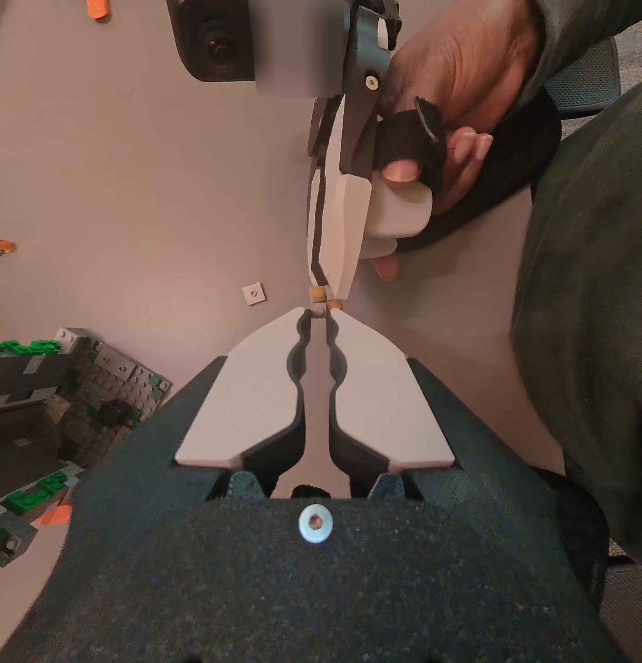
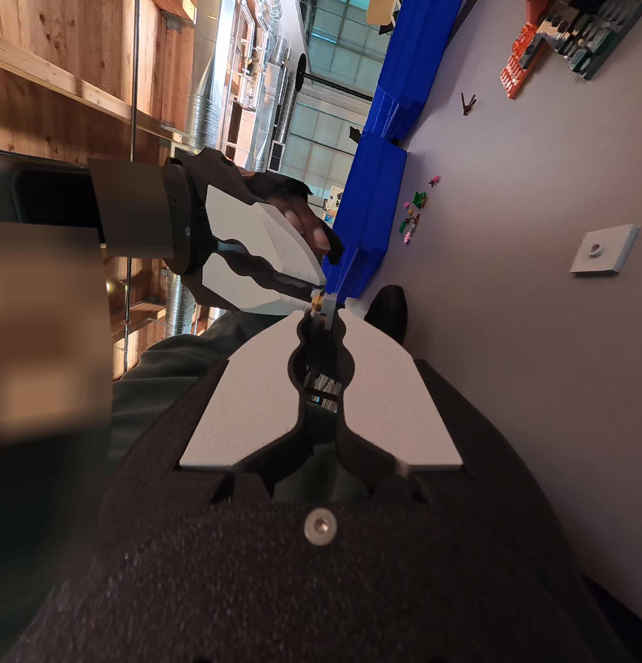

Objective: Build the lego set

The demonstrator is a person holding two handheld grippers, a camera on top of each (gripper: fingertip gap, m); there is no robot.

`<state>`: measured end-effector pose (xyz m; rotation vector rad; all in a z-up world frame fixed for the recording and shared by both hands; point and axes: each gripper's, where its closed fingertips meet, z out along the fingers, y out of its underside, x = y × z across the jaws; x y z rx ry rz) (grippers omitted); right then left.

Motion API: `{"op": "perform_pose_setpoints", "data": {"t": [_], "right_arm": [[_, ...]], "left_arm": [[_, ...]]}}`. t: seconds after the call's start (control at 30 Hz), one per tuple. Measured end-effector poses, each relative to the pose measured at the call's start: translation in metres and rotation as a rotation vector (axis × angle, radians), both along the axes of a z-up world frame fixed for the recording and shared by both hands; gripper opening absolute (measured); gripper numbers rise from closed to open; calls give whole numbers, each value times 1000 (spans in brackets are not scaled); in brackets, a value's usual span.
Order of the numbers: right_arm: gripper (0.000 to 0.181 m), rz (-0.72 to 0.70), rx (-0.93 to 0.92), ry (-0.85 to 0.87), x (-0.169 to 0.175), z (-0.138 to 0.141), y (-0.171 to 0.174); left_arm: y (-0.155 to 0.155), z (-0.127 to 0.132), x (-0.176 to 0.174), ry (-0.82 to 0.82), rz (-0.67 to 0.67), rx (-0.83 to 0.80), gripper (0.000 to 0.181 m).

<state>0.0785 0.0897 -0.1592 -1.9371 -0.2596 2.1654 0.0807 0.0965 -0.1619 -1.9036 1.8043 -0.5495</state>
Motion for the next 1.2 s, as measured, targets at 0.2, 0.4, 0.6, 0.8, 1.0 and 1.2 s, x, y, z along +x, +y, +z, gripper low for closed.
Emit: {"op": "perform_pose_setpoints", "data": {"t": [0.2,0.4,0.6,0.8,1.0,1.2], "right_arm": [[11,30,4,21,-1,3,-4],[11,49,5,43,0,6,-7],[11,59,4,71,1,9,-8],[12,73,16,83,2,11,-11],[11,78,18,90,2,11,-12],[11,79,20,99,3,12,-12]], "left_arm": [[-5,3,0,10,-16,-39,7],[-6,6,1,29,-31,-41,8],[-8,10,3,31,-41,-46,8],[-11,11,3,37,-53,-74,9],[-11,12,4,52,-63,-78,9],[-13,13,5,58,-69,-80,9]]}}
